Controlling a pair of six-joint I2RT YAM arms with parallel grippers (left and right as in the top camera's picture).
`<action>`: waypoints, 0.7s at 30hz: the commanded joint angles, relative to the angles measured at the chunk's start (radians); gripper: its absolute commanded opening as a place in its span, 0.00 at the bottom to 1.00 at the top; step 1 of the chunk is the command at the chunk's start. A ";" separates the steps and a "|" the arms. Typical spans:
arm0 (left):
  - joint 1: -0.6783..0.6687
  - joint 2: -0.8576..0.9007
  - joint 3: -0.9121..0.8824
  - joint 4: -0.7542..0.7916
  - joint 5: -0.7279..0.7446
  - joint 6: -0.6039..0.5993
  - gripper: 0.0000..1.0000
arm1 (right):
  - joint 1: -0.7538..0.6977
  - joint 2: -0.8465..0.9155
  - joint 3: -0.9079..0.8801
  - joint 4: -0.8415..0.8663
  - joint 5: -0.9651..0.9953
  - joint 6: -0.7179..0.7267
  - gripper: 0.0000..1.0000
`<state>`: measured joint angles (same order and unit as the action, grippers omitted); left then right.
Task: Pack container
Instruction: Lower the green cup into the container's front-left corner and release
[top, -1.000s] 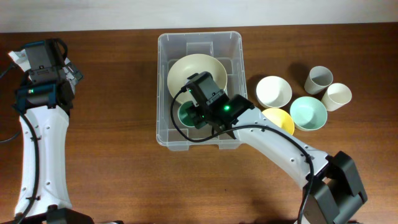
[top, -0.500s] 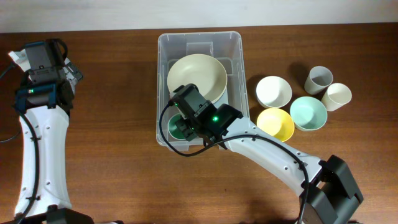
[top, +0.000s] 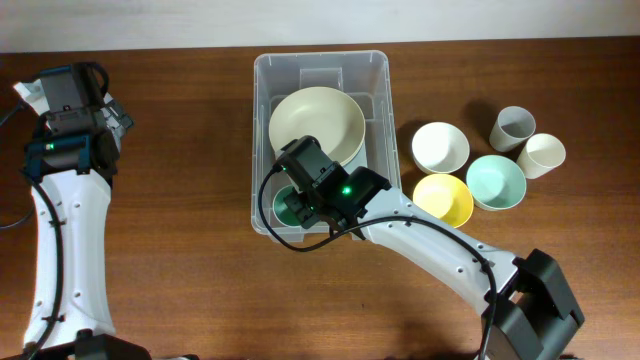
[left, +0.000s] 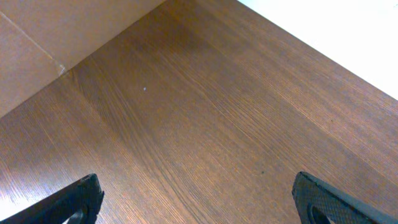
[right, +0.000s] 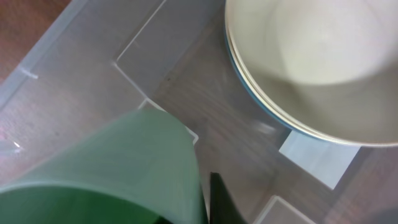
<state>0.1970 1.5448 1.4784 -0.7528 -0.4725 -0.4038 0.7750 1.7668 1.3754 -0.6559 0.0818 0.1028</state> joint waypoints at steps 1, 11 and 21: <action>0.004 -0.002 0.011 -0.001 -0.014 0.008 0.99 | 0.004 0.007 0.018 -0.002 -0.003 0.006 0.19; 0.004 -0.002 0.011 -0.001 -0.015 0.008 0.99 | 0.004 0.007 0.018 0.003 -0.002 0.006 0.28; 0.004 -0.002 0.011 -0.001 -0.014 0.008 0.99 | 0.004 0.007 0.018 0.010 -0.002 0.006 0.29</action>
<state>0.1970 1.5448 1.4784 -0.7532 -0.4728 -0.4038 0.7750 1.7668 1.3754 -0.6521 0.0814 0.1047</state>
